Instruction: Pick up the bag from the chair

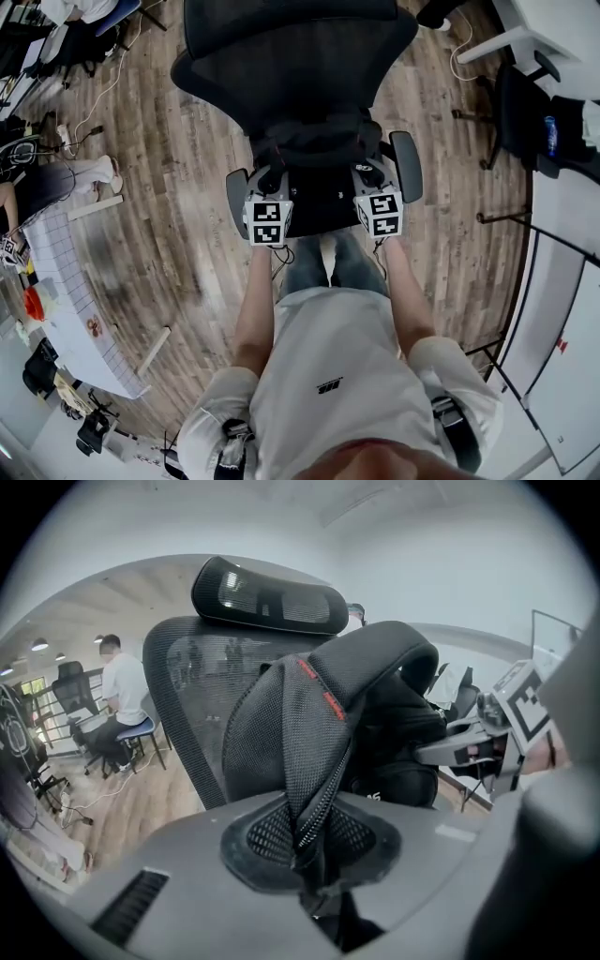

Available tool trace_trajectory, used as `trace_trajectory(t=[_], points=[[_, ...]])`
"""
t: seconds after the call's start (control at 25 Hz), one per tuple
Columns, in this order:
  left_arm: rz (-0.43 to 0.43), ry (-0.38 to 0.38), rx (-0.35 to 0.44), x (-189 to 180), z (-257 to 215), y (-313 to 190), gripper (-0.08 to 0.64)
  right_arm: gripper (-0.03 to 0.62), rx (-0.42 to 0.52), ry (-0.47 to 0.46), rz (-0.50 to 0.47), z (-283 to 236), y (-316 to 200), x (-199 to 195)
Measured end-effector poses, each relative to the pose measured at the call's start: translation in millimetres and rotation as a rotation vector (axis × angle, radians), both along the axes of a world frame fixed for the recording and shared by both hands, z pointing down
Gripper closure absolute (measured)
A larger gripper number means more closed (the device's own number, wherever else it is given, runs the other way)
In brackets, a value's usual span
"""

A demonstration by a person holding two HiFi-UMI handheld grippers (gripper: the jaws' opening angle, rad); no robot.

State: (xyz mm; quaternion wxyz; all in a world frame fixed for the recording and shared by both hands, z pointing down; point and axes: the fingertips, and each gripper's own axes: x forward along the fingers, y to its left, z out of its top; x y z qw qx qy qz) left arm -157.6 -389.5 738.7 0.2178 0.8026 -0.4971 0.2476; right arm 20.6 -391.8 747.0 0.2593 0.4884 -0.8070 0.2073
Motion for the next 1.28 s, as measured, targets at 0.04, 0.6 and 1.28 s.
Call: trace_trajectory(t=[0.04, 0.6, 1.28], points=[[-0.003, 0.007, -0.002, 1, -2, 0, 0.509, 0.531, 0.001, 0.002, 0.002, -1, 1, 0], [-0.031, 0.019, -0.003, 6, -21, 11, 0.535, 0.566, -0.031, -0.086, 0.021, -25, 15, 3], [-0.069, 0.035, 0.057, 17, -79, 56, 0.538, 0.569, -0.001, -0.141, -0.042, -80, 59, 16]])
